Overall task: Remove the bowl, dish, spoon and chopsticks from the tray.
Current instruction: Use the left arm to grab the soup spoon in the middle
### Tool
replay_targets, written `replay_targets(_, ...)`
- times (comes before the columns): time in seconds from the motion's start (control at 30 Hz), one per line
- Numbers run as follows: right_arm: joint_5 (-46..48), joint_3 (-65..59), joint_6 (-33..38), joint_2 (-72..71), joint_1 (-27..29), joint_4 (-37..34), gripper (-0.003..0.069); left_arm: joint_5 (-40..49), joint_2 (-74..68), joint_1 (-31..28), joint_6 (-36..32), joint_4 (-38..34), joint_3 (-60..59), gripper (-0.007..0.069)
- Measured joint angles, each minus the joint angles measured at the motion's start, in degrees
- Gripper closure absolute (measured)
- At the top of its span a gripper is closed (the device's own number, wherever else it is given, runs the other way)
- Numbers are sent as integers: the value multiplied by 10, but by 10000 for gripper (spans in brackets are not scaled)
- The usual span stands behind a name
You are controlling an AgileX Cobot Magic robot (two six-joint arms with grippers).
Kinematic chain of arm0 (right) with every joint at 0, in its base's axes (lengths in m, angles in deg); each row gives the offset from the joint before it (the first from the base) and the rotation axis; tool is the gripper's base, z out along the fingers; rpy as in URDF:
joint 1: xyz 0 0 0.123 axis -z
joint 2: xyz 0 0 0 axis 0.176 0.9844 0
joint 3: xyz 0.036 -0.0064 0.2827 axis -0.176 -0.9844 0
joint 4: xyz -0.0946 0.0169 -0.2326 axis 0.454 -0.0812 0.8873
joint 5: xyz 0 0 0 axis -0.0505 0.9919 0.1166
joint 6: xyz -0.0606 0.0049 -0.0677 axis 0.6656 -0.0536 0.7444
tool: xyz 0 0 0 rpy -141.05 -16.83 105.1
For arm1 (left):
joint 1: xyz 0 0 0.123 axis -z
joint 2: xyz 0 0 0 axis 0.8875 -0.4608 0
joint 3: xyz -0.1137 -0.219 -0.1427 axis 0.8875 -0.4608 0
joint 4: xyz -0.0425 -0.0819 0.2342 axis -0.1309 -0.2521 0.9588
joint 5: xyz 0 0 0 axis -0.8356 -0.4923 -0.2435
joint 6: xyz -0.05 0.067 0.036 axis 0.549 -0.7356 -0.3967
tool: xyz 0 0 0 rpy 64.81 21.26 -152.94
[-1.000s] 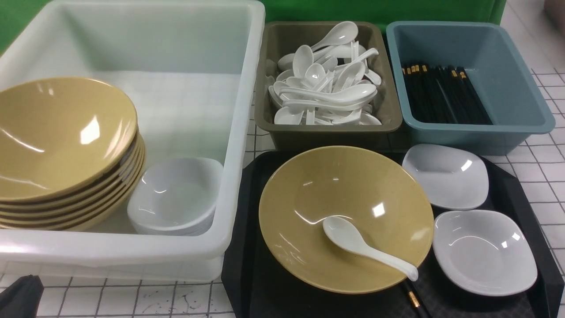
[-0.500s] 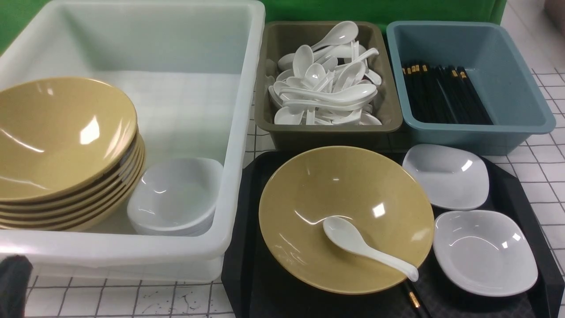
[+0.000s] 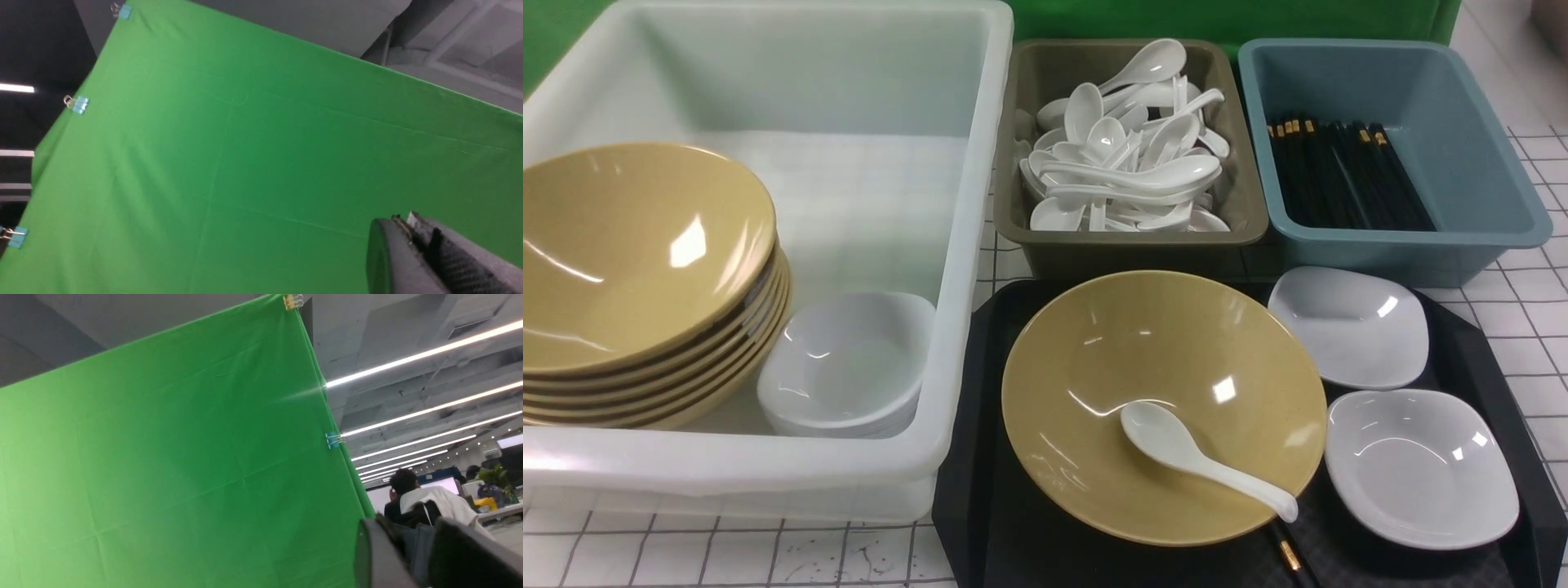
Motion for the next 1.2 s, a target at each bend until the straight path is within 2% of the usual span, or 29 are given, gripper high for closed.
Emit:
replay_targets(0.07,54,63,16,23,0,0,514,86,-59,0,-6,5,108,632)
replay_targets(0.1,95,107,32,42,0,1,565,110,-86,0,-11,8,146,632)
replay_targets(0.17,163,168,76,77,0,2,608,161,-160,1,-16,14,229,632)
replay_targets(0.23,229,211,105,107,0,2,621,194,-218,6,-14,18,278,632)
replay_targets(0.33,431,287,139,188,0,3,622,248,-320,24,-5,21,334,632)
replay_targets(0.37,431,290,139,193,0,3,622,251,-326,26,-3,21,336,632)
replay_targets(0.43,562,319,151,248,0,2,622,297,-392,59,4,15,362,632)
replay_targets(0.47,629,327,173,274,0,-1,622,338,-425,96,6,5,386,631)
replay_targets(0.5,638,327,178,278,0,-1,622,345,-430,96,6,3,386,631)
replay_targets(0.57,720,331,232,306,0,-15,622,443,-490,179,-20,-16,432,631)
replay_targets(0.6,744,330,252,312,0,-22,622,459,-504,201,-34,-21,443,631)
replay_targets(0.63,770,326,278,317,0,-33,622,525,-539,259,-82,-33,473,631)
replay_targets(0.73,790,309,321,319,0,-50,622,624,-622,343,-166,-70,516,631)
replay_targets(0.8,780,285,338,319,-3,-69,621,650,-679,382,-211,-100,536,631)
replay_targets(0.97,730,233,344,319,-24,-93,621,654,-789,414,-283,-120,572,615)
replay_targets(1.1,693,206,343,317,-45,-110,620,654,-879,429,-395,-120,611,513)
replay_targets(1.2,683,206,343,317,-57,-116,620,659,-940,436,-518,-120,636,401)
